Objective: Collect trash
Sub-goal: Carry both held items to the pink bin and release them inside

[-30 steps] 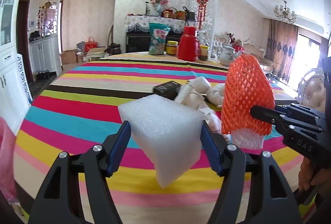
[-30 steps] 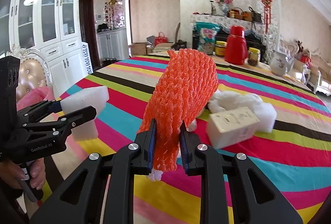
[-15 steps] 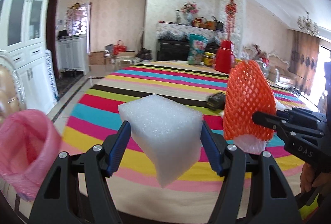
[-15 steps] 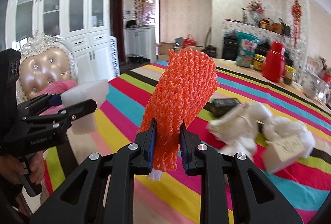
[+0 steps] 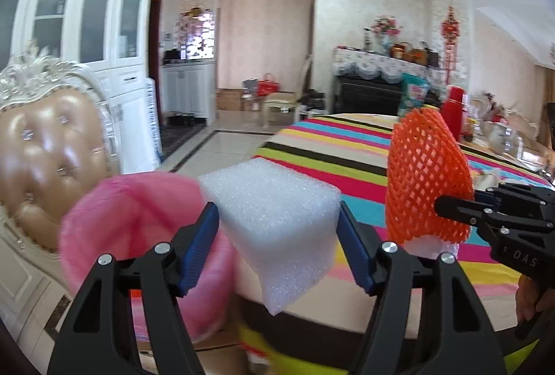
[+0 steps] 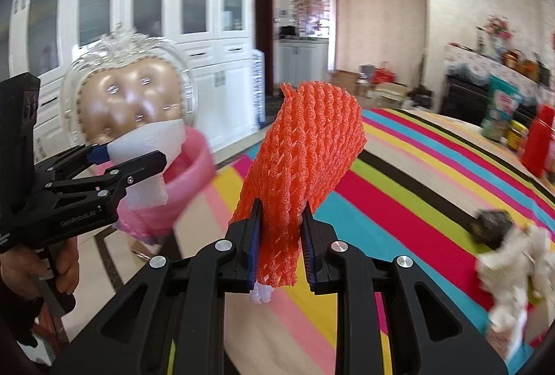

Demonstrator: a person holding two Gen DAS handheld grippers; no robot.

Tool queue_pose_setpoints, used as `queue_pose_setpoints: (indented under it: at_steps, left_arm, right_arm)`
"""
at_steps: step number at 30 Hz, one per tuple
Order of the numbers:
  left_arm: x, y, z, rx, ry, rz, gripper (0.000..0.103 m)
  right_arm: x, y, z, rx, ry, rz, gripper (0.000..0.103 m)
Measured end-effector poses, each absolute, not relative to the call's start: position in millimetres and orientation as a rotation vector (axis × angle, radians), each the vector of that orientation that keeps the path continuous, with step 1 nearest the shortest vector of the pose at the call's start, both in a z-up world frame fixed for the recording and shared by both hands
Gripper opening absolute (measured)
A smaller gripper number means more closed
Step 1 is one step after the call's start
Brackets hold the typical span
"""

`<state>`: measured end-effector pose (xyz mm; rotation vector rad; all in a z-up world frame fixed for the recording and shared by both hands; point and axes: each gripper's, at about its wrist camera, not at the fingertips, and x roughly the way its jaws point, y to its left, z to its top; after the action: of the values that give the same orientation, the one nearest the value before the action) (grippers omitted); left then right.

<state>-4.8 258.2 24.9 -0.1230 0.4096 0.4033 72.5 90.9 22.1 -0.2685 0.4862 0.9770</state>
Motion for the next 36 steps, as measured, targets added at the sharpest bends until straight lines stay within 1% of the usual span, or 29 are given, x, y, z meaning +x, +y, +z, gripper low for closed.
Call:
queue_pose_setpoints:
  at_steps: [4, 10, 14, 22, 25, 26, 27, 28, 29, 30, 36]
  left_arm:
    - [-17, 305, 27, -0.146, 0.420, 0.475, 0.066]
    - [-26, 356, 19, -0.149, 0.456, 0.558, 0.067]
    - [-26, 389, 11, -0.179, 0.475, 0.609, 0.067]
    - [-34, 434, -9, -0.246, 0.487, 0.635, 0.067]
    - [-36, 445, -15, -0.276, 0.486, 0.637, 0.068]
    - [-37, 447, -16, -0.282, 0.488, 0.631, 0.069]
    - [-36, 446, -17, -0.284, 0.491, 0.634, 0.071]
    - [-37, 447, -18, -0.283, 0.490, 0.642, 0.073]
    - [-38, 447, -17, -0.280, 0.488, 0.644, 0.078]
    - [-39, 446, -17, -0.274, 0.485, 0.647, 0.082]
    - [-48, 442, -12, -0.246, 0.460, 0.673, 0.088]
  right_arm:
    - [74, 130, 19, -0.267, 0.519, 1.069, 0.022]
    - [74, 194, 14, -0.263, 0.559, 1.192, 0.022]
    - [67, 230, 13, -0.296, 0.544, 1.268, 0.022]
    - [63, 273, 1, -0.343, 0.553, 1.338, 0.023]
    - [61, 286, -9, -0.374, 0.573, 1.348, 0.025]
    - [61, 289, -12, -0.385, 0.578, 1.346, 0.030]
    - [61, 292, -15, -0.396, 0.587, 1.348, 0.034]
    - [61, 294, -17, -0.399, 0.591, 1.347, 0.049]
    - [62, 292, -18, -0.389, 0.593, 1.340, 0.074]
    - [62, 291, -17, -0.373, 0.589, 1.342, 0.078]
    - [66, 266, -13, -0.359, 0.573, 1.319, 0.078]
